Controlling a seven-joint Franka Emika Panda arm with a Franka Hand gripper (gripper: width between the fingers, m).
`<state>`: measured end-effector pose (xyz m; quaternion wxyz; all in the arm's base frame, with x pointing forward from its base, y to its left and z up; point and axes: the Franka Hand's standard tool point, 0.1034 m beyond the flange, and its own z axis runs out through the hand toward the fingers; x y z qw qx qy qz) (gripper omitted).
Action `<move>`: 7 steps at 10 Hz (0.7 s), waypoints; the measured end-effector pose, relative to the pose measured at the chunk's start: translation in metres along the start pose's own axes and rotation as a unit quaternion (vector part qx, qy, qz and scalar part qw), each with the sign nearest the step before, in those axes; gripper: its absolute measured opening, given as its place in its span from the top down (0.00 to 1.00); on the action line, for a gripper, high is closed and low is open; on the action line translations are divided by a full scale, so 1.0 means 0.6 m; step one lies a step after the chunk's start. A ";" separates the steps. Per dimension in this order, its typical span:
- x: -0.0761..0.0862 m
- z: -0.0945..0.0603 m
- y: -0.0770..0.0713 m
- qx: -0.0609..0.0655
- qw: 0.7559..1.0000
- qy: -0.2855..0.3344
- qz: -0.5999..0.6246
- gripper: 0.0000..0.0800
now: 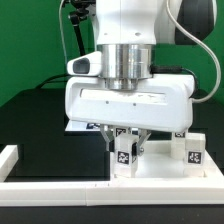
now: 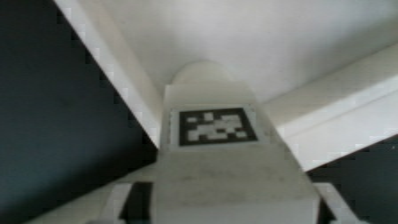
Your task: Assemble square table
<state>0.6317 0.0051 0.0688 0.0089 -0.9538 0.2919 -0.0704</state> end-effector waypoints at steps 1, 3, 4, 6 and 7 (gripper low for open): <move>0.000 0.000 0.002 0.000 0.999 0.000 0.043 0.63; 0.001 0.001 0.006 -0.002 0.988 -0.002 0.152 0.63; 0.000 0.001 0.009 -0.008 0.970 -0.003 0.243 0.63; -0.003 0.000 0.013 -0.014 0.921 -0.004 0.388 0.63; -0.006 0.001 0.013 -0.012 0.887 -0.007 0.461 0.63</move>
Offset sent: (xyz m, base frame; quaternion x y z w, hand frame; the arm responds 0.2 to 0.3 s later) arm -0.0004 -0.0085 0.0015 -0.0553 0.0060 0.3626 0.9303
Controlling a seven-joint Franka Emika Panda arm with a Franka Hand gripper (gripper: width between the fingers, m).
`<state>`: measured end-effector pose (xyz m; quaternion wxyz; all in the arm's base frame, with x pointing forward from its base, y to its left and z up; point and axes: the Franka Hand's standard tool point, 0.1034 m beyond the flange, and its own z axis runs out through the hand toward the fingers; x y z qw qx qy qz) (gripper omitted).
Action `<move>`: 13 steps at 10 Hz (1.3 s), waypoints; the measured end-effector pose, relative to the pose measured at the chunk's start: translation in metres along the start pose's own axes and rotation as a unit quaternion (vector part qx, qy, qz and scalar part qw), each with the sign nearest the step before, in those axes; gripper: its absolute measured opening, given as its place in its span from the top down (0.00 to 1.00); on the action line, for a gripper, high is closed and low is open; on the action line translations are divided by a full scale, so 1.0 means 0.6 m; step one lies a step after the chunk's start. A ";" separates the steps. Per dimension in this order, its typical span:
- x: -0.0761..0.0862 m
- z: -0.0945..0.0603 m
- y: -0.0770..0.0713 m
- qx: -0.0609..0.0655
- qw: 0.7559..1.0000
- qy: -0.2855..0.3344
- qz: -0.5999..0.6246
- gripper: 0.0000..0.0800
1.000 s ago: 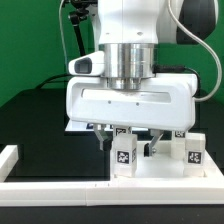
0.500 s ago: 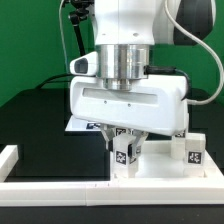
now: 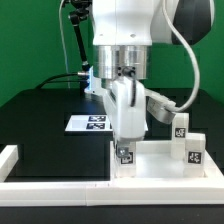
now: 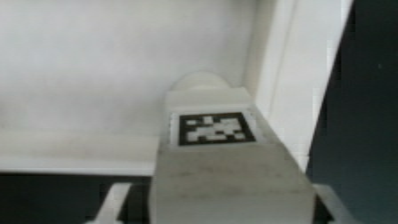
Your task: Assemble square table
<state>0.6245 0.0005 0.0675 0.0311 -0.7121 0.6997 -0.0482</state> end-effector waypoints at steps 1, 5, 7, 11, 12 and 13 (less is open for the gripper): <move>-0.002 -0.001 0.000 -0.003 0.997 -0.011 0.082 0.63; -0.004 -0.001 0.005 0.010 0.967 -0.030 0.252 0.63; -0.009 -0.002 0.004 0.005 0.950 -0.026 0.310 0.63; -0.014 -0.004 0.001 0.005 0.989 -0.017 0.144 0.27; -0.013 -0.004 -0.002 0.011 0.998 -0.013 0.052 0.27; -0.013 -0.004 -0.001 0.012 1.000 -0.012 0.002 0.21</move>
Offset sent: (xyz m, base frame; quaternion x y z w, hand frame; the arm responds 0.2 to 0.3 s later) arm 0.0027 0.0010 -0.0016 0.0317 -0.0178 0.2256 0.9736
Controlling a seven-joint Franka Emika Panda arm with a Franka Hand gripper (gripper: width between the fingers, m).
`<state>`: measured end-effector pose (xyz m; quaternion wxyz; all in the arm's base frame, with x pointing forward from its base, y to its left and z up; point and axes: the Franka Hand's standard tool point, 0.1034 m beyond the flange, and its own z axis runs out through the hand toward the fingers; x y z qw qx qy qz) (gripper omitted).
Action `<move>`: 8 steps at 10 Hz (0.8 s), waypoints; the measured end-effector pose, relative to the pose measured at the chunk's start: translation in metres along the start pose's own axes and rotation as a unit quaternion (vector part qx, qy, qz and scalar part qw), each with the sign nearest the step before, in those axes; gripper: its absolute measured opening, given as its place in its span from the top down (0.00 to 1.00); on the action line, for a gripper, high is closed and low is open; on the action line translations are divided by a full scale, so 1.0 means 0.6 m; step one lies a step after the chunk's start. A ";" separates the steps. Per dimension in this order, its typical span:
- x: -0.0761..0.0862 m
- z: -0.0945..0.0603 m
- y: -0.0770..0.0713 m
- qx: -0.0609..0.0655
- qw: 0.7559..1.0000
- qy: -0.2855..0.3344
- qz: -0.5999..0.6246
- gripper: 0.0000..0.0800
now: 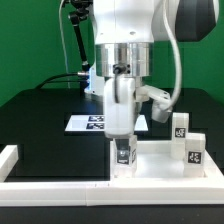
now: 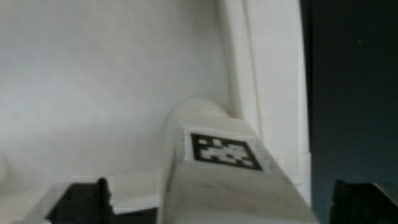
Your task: Assemble square table
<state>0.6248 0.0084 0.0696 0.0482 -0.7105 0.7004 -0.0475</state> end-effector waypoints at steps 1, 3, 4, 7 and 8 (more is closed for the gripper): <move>0.001 0.000 0.000 0.000 1.000 0.000 -0.026 0.21; 0.003 0.000 0.000 0.000 0.995 0.001 -0.098 0.19; 0.003 0.000 0.000 0.000 0.991 0.001 -0.133 0.19; -0.021 0.005 0.001 -0.003 0.927 0.013 -0.375 0.19; -0.019 0.008 0.001 -0.008 0.902 0.015 -0.431 0.19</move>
Offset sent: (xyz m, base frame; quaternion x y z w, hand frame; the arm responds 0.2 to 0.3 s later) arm 0.0000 0.0000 0.0000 0.0000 0.0000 -0.1938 0.9810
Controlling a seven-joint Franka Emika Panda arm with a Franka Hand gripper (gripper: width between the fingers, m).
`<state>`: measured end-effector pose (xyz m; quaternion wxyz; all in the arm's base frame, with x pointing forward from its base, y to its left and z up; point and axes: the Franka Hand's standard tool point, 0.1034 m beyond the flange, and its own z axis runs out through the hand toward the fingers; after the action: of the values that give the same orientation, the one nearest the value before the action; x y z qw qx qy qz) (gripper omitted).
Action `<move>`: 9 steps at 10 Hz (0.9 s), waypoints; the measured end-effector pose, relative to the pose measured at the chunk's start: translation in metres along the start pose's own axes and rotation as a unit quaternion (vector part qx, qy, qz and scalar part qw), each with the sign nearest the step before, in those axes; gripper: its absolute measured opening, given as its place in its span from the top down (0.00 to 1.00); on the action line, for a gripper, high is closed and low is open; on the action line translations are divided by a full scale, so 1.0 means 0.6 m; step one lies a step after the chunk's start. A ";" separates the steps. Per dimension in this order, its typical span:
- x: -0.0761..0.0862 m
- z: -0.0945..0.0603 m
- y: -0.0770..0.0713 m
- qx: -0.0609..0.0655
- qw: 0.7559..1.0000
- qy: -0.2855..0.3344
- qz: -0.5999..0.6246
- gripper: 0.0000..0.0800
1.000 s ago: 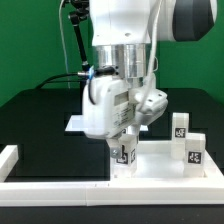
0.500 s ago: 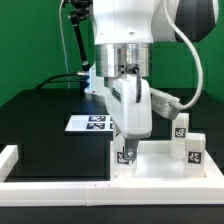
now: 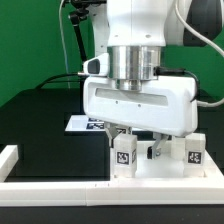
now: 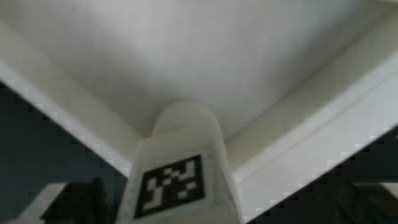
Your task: Assemble square table
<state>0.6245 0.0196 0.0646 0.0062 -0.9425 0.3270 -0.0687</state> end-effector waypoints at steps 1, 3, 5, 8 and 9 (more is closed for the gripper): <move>0.002 0.000 0.002 0.000 1.000 0.000 0.000 0.19; 0.001 0.001 0.002 0.000 1.000 0.000 0.019 0.23; 0.001 0.003 0.008 -0.003 0.999 -0.001 0.051 0.64; 0.002 0.005 0.011 -0.004 0.986 0.000 0.165 0.64; 0.002 0.005 0.011 -0.004 0.983 0.000 0.184 0.64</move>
Offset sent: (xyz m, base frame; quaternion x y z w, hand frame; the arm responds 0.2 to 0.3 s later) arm 0.0000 0.0000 0.0000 0.0000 0.0000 0.0000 1.0000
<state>0.6220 0.0136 0.0616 0.0150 -0.8664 0.4949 -0.0647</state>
